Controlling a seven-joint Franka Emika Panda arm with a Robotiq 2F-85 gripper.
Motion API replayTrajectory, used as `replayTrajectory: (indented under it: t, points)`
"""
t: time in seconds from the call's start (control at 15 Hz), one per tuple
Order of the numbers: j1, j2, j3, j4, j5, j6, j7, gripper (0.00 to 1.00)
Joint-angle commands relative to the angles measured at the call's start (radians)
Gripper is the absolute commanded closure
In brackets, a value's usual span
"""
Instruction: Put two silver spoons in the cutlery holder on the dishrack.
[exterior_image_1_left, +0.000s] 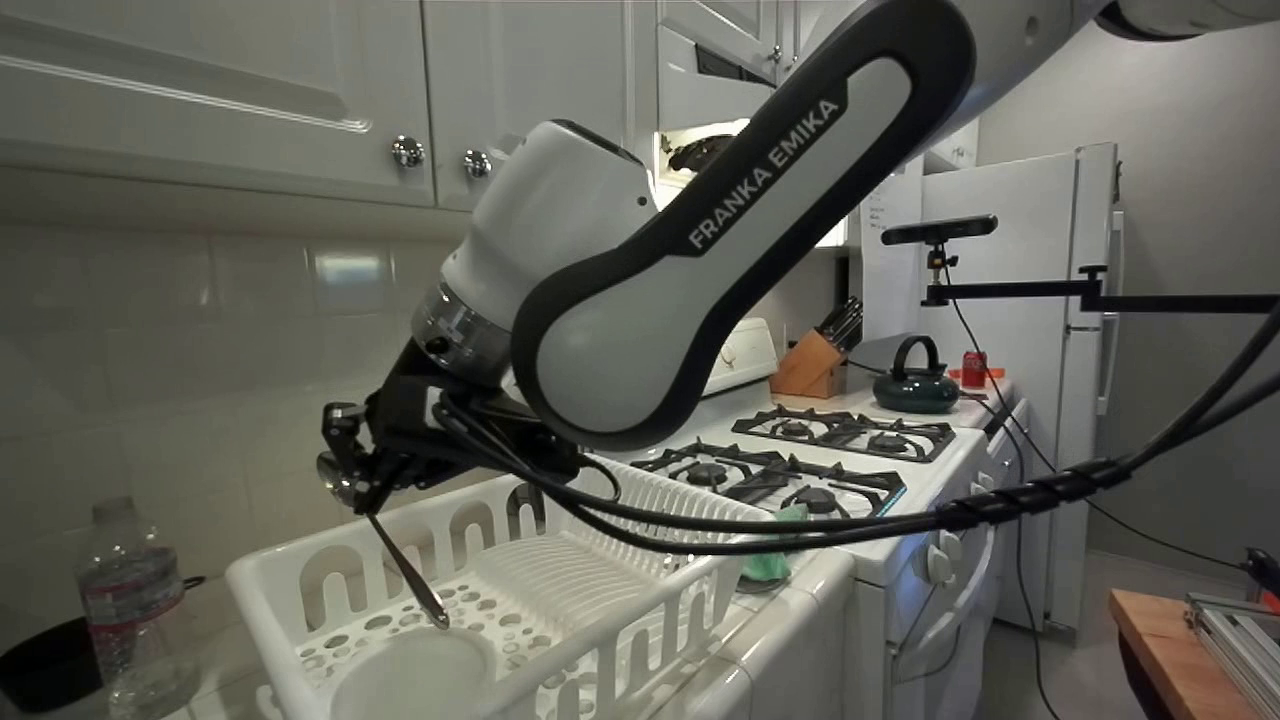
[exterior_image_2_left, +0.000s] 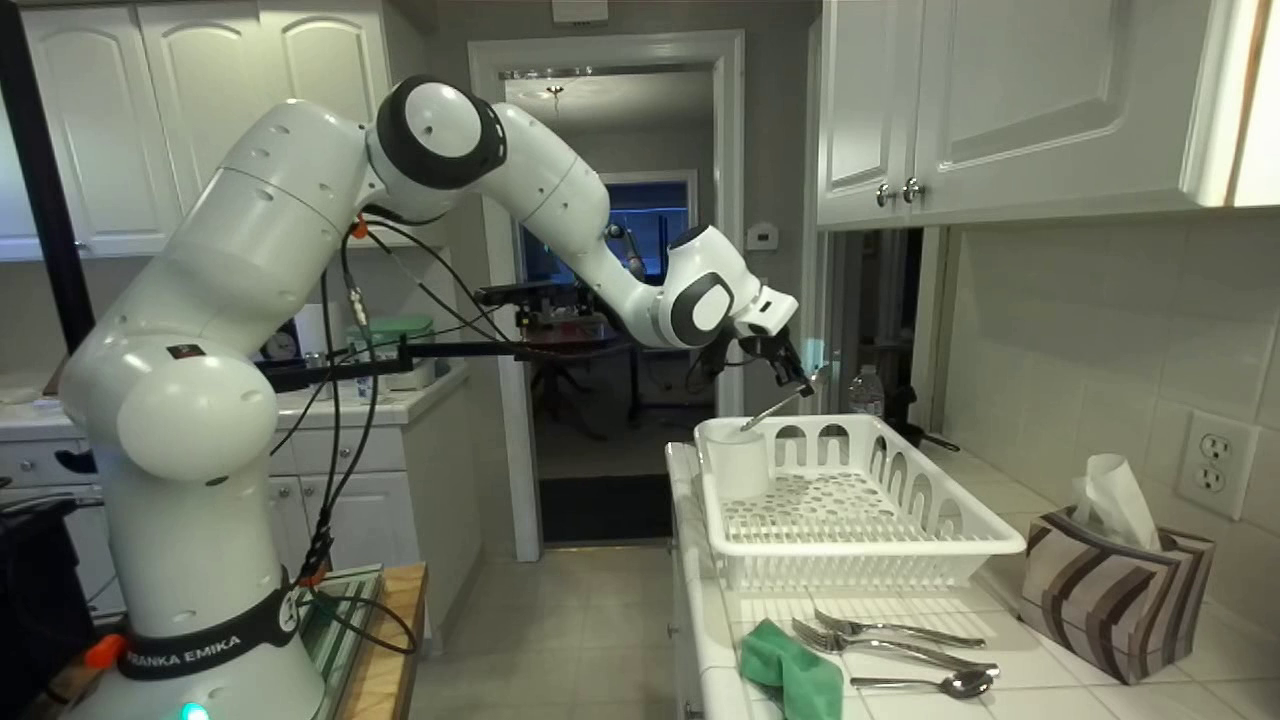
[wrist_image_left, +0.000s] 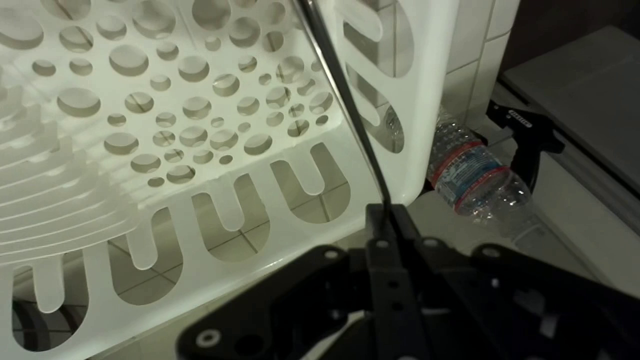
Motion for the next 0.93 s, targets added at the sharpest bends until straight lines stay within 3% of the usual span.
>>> replayTrajectory:
  t: [0.0, 0.33, 0.87]
  points:
    - [0.052, 0.039, -0.054, 0.026, -0.008, 0.022, 0.044, 0.99]
    - [0.099, 0.064, -0.098, 0.023, -0.005, 0.021, 0.041, 0.99]
    - [0.115, 0.08, -0.099, 0.018, -0.022, 0.022, 0.043, 0.99]
